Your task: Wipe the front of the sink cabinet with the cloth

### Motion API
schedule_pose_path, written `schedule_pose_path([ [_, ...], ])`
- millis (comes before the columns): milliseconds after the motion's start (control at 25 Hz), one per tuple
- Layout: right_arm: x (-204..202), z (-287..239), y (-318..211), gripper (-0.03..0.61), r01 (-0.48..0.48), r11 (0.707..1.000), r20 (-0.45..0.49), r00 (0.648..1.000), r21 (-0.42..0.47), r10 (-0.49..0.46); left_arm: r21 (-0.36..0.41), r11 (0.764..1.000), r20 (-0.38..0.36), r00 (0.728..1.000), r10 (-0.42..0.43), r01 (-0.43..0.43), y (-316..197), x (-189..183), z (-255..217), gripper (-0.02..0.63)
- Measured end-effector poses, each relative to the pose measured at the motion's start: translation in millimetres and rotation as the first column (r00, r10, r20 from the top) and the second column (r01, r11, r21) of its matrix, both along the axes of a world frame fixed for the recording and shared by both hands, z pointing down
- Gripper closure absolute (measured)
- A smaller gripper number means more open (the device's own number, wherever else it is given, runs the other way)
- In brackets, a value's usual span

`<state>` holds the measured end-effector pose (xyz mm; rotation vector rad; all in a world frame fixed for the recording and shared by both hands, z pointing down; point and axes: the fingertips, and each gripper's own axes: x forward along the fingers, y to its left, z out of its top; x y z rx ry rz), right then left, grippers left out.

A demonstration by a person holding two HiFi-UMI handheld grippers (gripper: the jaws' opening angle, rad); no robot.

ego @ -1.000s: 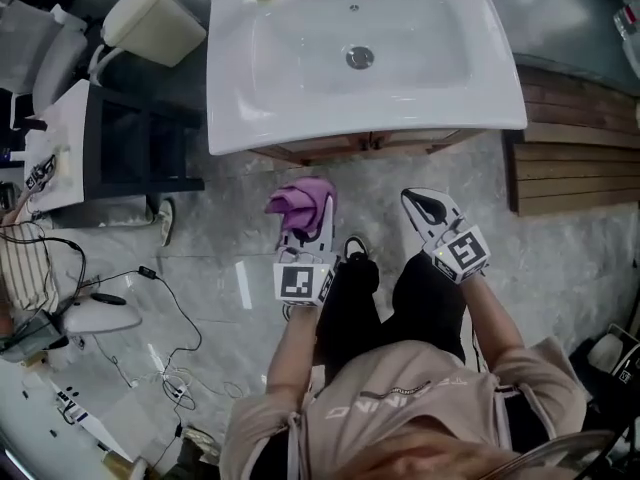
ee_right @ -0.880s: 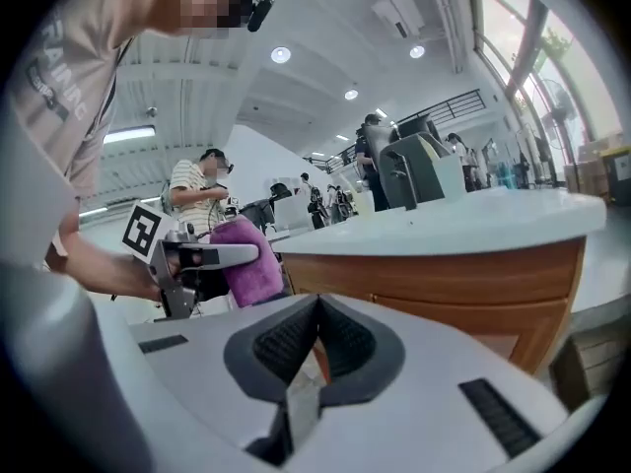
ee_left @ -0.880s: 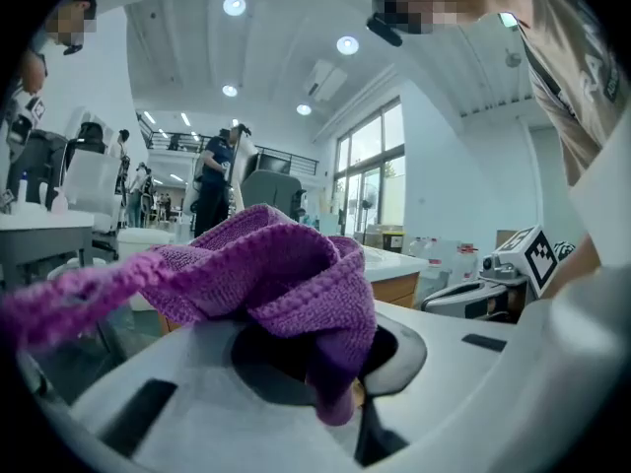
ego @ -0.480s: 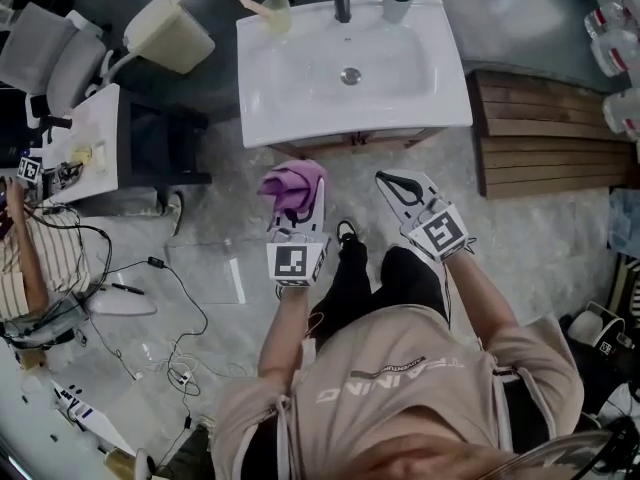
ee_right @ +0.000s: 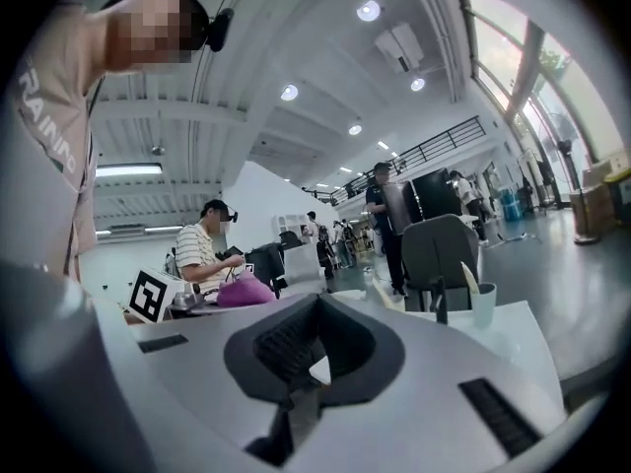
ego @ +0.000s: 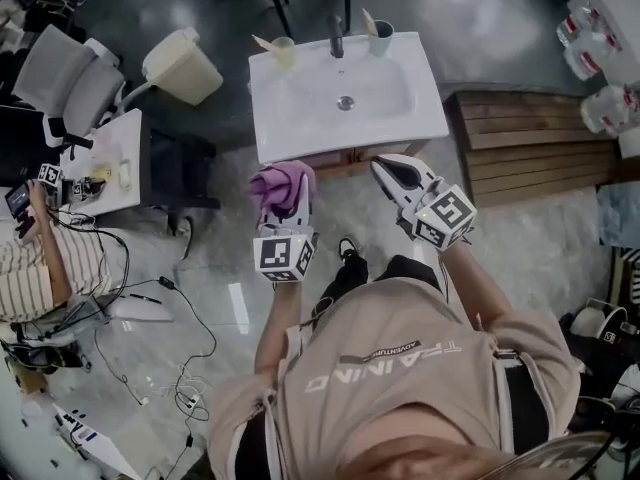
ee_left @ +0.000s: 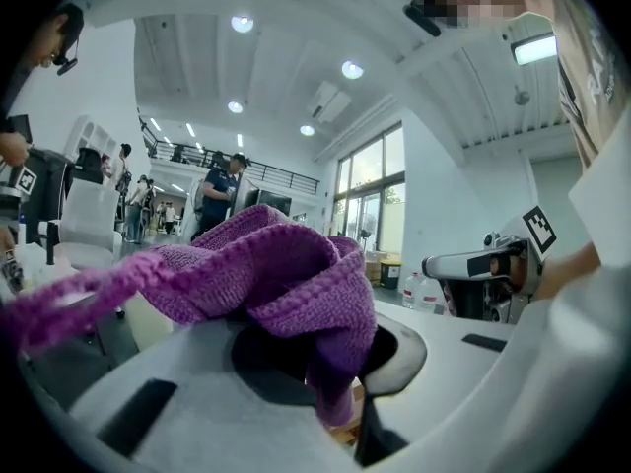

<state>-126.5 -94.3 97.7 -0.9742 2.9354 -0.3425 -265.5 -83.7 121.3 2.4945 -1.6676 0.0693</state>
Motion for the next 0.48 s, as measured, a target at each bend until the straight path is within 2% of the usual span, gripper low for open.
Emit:
schedule_pose_path([
  [160, -2.2, -20.1, 1.9, 0.566, -0.031, 0.999, -0.005, 1.0, 0.035, 0.031, 0.009, 1.0, -0.013, 1.0, 0.008, -0.008, 3.2, -9.7, -8.6, 0.563],
  [480, 6.1, -39.7, -1.2, 0.566, -0.114, 0.991, -0.018, 0.993, 0.071, 0.116, 0.059, 0.992, -0.049, 0.992, 0.114, -0.111, -10.2, 3.9, -34.6, 0.563],
])
